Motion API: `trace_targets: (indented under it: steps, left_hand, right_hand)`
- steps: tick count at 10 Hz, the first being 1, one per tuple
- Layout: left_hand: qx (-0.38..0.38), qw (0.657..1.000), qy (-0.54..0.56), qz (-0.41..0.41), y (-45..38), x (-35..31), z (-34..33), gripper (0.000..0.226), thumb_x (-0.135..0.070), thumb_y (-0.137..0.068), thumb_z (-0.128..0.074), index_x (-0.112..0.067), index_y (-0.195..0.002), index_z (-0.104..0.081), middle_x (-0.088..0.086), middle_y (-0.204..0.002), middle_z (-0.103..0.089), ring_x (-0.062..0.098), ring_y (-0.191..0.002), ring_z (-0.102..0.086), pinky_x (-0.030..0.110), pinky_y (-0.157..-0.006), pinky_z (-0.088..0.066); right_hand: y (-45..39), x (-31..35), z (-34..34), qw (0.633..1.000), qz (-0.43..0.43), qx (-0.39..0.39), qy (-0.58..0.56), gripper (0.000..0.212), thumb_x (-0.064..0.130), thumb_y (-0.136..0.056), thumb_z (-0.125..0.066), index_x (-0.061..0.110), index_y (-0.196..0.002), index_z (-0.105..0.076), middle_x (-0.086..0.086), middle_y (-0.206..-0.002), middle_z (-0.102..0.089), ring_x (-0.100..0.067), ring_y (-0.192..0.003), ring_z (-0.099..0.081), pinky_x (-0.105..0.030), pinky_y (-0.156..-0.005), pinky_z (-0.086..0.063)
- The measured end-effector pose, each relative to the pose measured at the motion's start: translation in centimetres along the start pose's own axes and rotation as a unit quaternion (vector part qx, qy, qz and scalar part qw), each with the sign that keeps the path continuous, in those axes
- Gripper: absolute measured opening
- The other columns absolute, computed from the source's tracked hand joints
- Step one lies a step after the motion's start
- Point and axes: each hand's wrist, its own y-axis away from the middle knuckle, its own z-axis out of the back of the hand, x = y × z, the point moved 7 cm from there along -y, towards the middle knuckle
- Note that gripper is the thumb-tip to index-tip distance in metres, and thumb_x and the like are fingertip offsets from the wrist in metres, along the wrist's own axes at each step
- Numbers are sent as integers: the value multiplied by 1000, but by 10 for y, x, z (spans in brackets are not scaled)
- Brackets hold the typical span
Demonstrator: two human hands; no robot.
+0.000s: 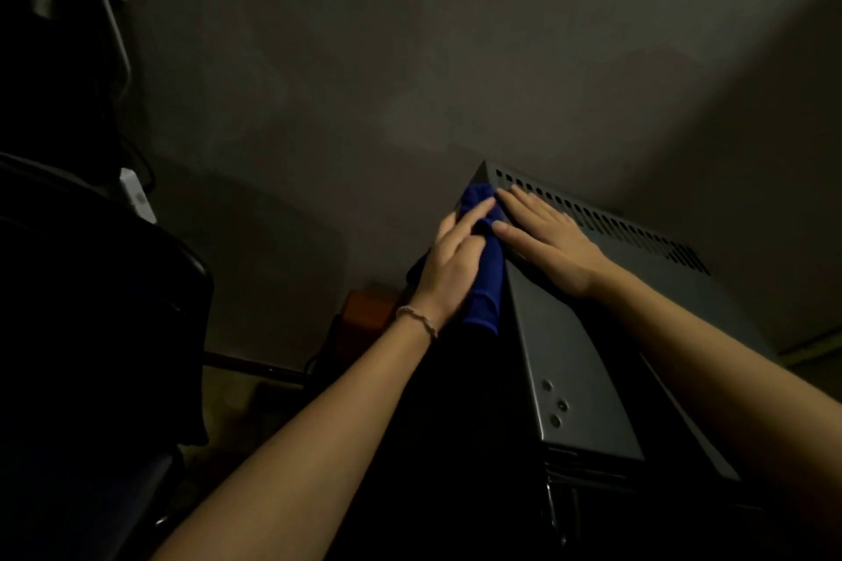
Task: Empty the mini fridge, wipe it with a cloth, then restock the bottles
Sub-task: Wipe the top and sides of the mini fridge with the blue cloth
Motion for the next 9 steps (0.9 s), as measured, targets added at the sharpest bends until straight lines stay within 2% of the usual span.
trace_targets:
  steps: [1,2,3,4,5,6,7,8,9]
  left_hand:
    - [-5,998,-52,20,2,14,-5,67,-68,-93,-30,-39,-152,-16,-5,-162,-12,11,-147,-10,27,-116,-8]
    - [-37,996,-84,10,1,18,-3,97,-91,-69,-33,-39,-151,-22,4,-158,-20,23,-145,-24,48,-117,-25]
    - [-45,997,-54,-14,2,17,-2,81,-75,-72,-41,-43,-145,-27,6,-155,-25,21,-142,-29,44,-115,-29]
    - [-45,998,-26,-24,1,28,1,79,-71,-72,-43,-41,-144,-28,2,-152,-28,8,-134,-31,30,-108,-31]
    - [-28,999,-12,26,-13,47,4,69,-64,-86,-50,-40,-147,-29,1,-155,-21,17,-141,-26,41,-113,-29]
    - [-18,998,-8,54,-30,52,5,57,-69,-81,-46,-53,-135,-35,-2,-157,-18,26,-143,-27,50,-115,-28]
    - [-40,999,5,28,-52,46,6,47,-53,-92,-50,-44,-137,-42,3,-155,-23,25,-141,-30,45,-114,-30]
    - [-59,998,-17,-28,-73,26,6,53,-50,-90,-47,-33,-140,-46,5,-150,-30,21,-135,-38,34,-107,-34]
    - [-83,992,-27,-86,-70,15,2,54,-53,-88,-46,-30,-136,-49,1,-144,-35,14,-129,-43,28,-103,-36]
  right_hand:
    - [0,0,-1,1000,-8,1,3,57,64,-100,-18,46,-154,-8,14,-166,-1,-9,-153,1,-45,-123,1]
    - [1,0,-2,1000,-10,3,9,52,55,-104,-12,45,-155,-8,14,-166,-1,-8,-153,1,-45,-123,1]
    - [0,0,-2,1000,-9,-2,3,58,62,-100,-10,45,-155,-9,15,-166,-2,-8,-153,1,-46,-122,1]
    - [0,0,-3,1000,-10,-7,4,58,62,-100,-9,45,-156,-10,15,-166,-1,-8,-152,1,-45,-121,2]
    - [-1,-1,-2,1000,-12,-10,3,62,67,-97,-7,46,-155,-10,16,-166,-1,-7,-152,2,-45,-122,2]
    - [-2,-2,-2,1000,-9,-13,1,68,73,-92,-3,48,-155,-9,17,-165,-1,-6,-152,2,-45,-123,2]
    - [-1,-2,-1,1000,-10,-14,-2,72,76,-89,0,48,-155,-8,18,-165,-1,-4,-152,2,-43,-124,2]
    - [1,-1,0,1000,-7,-9,1,79,77,-85,0,43,-156,-5,17,-165,1,-3,-151,3,-42,-124,1]
    - [2,-4,0,1000,-1,-16,1,71,68,-94,-7,37,-158,-2,14,-166,4,-3,-151,3,-43,-125,0]
